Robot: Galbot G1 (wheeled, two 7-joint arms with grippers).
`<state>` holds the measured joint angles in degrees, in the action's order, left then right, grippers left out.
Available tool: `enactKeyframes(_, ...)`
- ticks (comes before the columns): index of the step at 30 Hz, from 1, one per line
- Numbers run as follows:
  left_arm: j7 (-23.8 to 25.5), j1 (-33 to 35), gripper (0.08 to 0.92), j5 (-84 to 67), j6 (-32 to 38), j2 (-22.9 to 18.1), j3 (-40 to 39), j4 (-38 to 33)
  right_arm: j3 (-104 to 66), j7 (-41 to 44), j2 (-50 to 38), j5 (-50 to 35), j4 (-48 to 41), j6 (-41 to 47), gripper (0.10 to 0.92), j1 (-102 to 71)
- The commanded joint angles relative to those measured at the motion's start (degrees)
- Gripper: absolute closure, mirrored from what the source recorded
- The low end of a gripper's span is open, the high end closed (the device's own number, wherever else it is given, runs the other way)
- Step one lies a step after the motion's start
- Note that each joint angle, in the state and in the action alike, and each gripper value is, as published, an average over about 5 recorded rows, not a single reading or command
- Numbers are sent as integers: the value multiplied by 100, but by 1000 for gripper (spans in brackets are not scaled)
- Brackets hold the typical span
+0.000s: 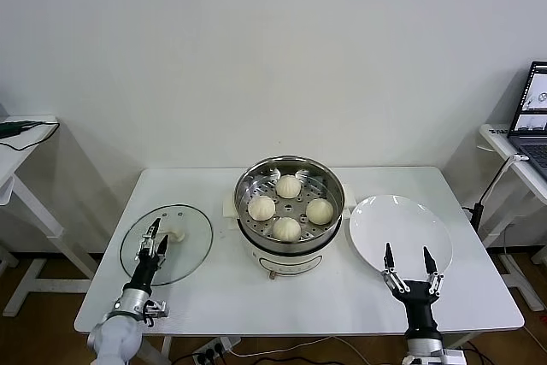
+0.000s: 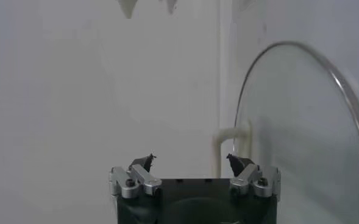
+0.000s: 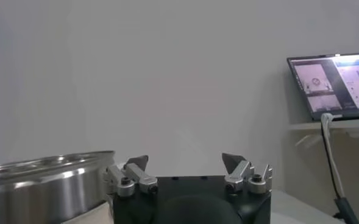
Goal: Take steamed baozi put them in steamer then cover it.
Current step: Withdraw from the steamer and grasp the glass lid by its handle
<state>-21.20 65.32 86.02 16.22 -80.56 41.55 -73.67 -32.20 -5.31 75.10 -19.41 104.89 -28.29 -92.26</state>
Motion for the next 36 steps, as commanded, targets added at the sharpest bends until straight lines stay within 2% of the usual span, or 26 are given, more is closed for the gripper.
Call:
enactKeyframes(1, -53, -448, 177, 190, -94, -17, -25, 413, 3, 9, 23, 59, -70, -49, 203, -16)
enactKeyframes(11, -100, -720, 177, 244, -166, -38, -60, 771, -6, 28, 23, 122, -161, -119, 203, -13)
enactKeyframes(14, -115, -708, 204, 254, -156, -28, -66, 824, -14, 29, 18, 128, -185, -128, 203, -6)
enactKeyframes(32, -137, -609, 717, 346, -195, -95, -62, 666, 70, 29, 33, 178, -247, -138, 203, 42)
enactKeyframes(36, -160, -530, 810, 334, -216, -116, -8, 372, 84, 26, 29, 184, -231, -140, 203, 46)
